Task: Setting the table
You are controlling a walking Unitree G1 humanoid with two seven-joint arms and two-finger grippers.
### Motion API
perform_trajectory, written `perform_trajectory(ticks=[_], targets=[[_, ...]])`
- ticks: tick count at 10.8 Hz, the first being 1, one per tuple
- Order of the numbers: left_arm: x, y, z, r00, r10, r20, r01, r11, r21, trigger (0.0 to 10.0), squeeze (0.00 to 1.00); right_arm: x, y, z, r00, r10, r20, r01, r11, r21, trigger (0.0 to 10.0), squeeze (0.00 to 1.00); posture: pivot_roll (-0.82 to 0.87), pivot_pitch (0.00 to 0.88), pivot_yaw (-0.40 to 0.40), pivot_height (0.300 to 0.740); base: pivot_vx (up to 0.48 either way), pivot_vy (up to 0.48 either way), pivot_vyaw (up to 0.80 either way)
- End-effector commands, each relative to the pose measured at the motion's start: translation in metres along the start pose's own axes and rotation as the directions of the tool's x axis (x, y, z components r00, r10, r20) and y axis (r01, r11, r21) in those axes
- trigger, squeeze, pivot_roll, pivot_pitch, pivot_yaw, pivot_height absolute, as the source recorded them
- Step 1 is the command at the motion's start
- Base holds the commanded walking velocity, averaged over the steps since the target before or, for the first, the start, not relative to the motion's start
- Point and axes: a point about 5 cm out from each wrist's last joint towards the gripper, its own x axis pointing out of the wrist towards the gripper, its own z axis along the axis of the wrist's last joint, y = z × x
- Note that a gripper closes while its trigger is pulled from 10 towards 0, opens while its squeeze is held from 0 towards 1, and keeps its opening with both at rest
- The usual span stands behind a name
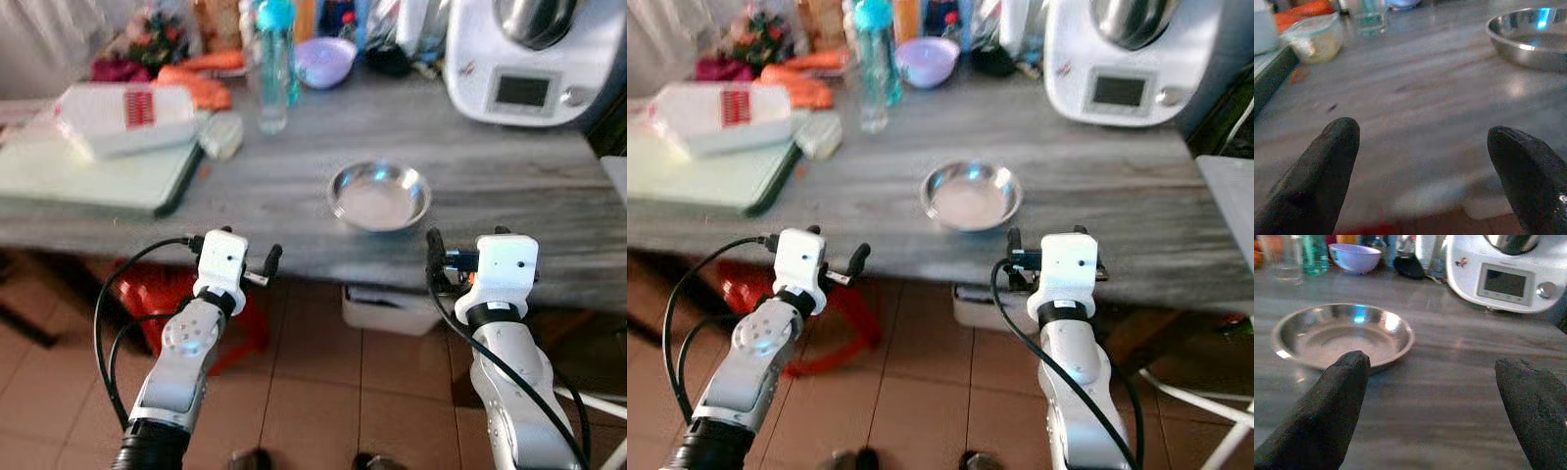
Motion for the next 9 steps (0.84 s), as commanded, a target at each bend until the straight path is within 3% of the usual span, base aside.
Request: perform_trajectory(ticks=[1,9], targets=[[-0.0015,0.0000,-0.0049,1.000,0.010,-0.026,-0.009,1.000,0.005,10.0,0.00,-0.0011,-0.0008,0.0054,1.000,0.004,0.016,-0.004,1.000,0.005,10.0,0.00,-0.07,0.115,0.020,0.740,-0.300,0.000,0.00],[-0.0008,-0.0027,-0.0056,1.000,-0.003,-0.023,0.004,1.000,0.011,10.0,0.00,0.0005,-0.0053,0.0044,1.000,-0.015,0.000,0.015,1.000,-0.004,10.0,0.00,-0.07,0.118,0.017,0.740,-0.304,0.000,0.00]])
